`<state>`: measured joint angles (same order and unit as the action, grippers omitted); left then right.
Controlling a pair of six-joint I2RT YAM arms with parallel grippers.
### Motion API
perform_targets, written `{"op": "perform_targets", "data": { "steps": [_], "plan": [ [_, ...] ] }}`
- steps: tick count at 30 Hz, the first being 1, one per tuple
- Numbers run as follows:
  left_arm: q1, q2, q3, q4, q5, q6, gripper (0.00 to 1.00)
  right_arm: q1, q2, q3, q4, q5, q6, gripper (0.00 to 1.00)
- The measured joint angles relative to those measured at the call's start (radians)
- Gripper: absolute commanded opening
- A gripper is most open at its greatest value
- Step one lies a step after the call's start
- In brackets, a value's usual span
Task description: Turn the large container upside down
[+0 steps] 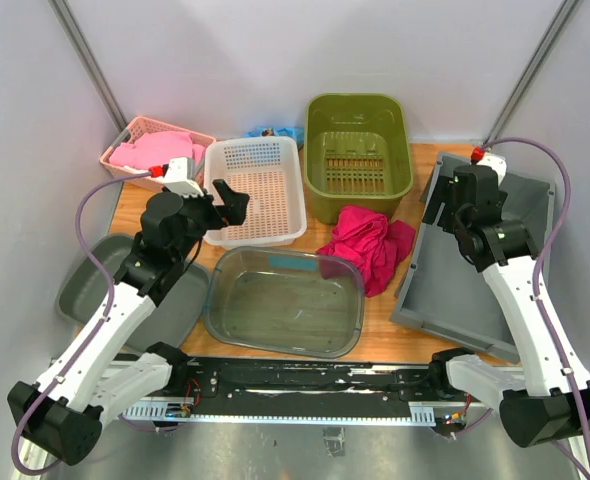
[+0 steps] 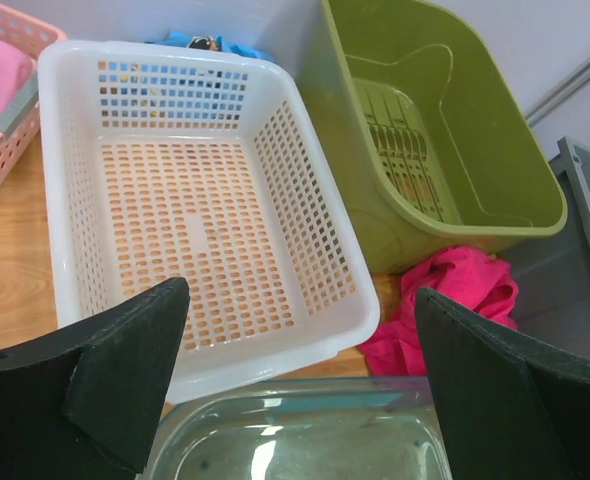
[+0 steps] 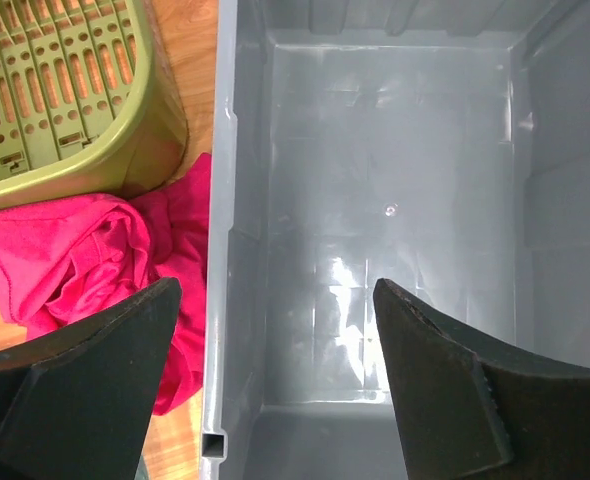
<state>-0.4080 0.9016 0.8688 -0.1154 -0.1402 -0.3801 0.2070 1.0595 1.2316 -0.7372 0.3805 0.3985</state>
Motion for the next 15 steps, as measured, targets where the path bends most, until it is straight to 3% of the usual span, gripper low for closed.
{"op": "perform_targets", "data": {
  "steps": [8,15],
  "plan": [
    [-0.016,0.083,0.054,-0.032,0.090,0.019,0.99,-0.001,-0.023,-0.047,0.014,0.019,0.002,0.78],
    [-0.243,0.195,0.060,-0.068,0.031,0.035,0.99,-0.001,-0.036,-0.132,0.049,0.053,0.006,0.78]
  ]
}}
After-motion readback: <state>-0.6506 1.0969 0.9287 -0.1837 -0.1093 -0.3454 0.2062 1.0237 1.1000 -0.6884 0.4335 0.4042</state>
